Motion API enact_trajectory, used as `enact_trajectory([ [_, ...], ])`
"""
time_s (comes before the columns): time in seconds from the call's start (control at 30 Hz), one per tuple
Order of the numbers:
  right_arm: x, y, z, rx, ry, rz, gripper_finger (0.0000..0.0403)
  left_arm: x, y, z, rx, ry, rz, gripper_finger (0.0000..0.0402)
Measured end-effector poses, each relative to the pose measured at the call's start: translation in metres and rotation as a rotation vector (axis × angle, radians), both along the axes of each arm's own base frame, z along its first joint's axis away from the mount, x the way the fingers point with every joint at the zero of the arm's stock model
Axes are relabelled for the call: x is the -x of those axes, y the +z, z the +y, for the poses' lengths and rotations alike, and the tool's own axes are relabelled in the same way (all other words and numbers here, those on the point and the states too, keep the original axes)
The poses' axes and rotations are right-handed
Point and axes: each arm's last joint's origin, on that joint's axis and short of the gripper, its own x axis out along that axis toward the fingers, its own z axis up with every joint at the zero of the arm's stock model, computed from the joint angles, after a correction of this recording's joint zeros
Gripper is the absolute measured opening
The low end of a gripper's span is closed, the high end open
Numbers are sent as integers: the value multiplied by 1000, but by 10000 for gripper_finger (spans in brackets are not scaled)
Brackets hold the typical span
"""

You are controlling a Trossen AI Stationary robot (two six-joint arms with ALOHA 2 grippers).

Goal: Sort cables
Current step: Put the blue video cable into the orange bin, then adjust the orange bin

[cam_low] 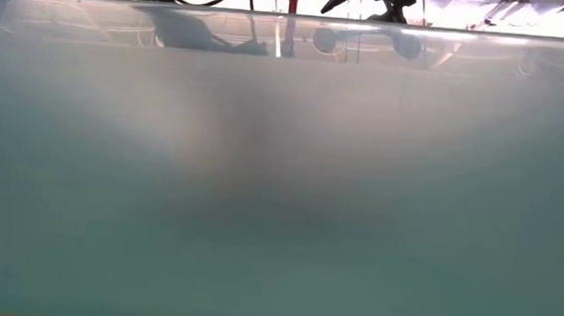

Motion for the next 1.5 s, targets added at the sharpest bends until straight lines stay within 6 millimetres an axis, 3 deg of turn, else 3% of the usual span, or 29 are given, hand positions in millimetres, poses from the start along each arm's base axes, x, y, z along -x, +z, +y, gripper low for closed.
enact_trajectory([
  [0.33,0,0,2,1,2,0,173,-8,14,0,4,-12,-80,0],
  [0.63,0,0,2,0,4,0,173,-2,53,-5,-36,-42,-212,0],
  [0.8,0,0,2,1,9,3,173,7,80,-28,-42,-141,-248,0],
  [0.9,0,0,2,0,11,6,173,22,88,-44,-74,-160,-131,0],
  [1.03,0,0,2,3,15,7,173,52,81,-55,-202,-142,208,0],
  [1.17,0,0,2,6,16,6,173,75,69,-52,-317,-147,489,0],
  [1.3,0,0,2,6,17,6,173,88,46,-42,-314,-113,544,0],
  [1.5,0,0,2,6,17,6,173,103,6,-24,-263,-31,446,0],
])
